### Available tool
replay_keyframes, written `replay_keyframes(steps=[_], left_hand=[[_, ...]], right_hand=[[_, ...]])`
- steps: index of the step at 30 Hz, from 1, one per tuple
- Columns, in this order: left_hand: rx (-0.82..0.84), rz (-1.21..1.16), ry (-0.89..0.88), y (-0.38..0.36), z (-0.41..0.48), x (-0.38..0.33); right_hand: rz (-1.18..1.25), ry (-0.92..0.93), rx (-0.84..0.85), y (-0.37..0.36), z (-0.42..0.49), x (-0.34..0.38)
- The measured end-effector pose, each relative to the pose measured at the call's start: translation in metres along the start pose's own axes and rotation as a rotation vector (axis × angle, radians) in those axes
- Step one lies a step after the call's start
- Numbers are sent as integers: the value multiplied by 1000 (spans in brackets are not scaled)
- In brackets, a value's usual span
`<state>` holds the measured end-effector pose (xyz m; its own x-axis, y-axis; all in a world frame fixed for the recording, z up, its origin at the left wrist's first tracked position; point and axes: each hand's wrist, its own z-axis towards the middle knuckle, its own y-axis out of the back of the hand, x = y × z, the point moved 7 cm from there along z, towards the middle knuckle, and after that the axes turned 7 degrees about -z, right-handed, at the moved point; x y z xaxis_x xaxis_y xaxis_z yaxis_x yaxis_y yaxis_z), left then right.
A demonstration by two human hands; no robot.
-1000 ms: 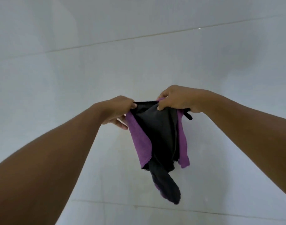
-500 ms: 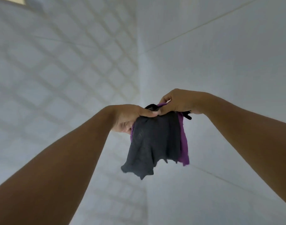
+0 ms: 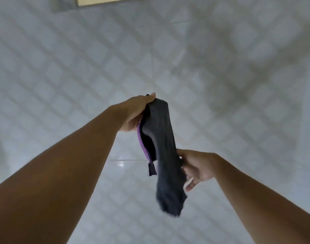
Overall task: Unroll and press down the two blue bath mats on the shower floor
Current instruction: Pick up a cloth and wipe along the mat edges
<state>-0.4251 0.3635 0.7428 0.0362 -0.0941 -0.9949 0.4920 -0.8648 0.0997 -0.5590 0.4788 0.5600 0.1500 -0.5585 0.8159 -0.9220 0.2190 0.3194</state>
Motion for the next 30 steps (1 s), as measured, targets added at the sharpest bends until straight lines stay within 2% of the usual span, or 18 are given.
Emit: replay_keyframes(steps=[2,4,8,13,15,22,26,30], left_hand=[[-95,12,13,21,-14,-2],[-199,11,4,44,-27,-6],[-416,-7,1,83,-65,0],[-614,-67,50,124,-124,37],[-694,-51,78,140,-151,47],[-919,118,197,191,-253,60],[-981,218,309,215,-311,69],[-1061,266,336,238,-367,72]], right_hand=[[187,110,100,-26,19,25],[260,214,118,-41,28,54],[168,368,-63,-51,34,95],[344,393,-11,-92,33,119],[373,377,58,-113,28,132],[48,356,249,-187,-8,174],[-105,396,161,-235,-28,194],[-250,460,65,-293,-50,213]])
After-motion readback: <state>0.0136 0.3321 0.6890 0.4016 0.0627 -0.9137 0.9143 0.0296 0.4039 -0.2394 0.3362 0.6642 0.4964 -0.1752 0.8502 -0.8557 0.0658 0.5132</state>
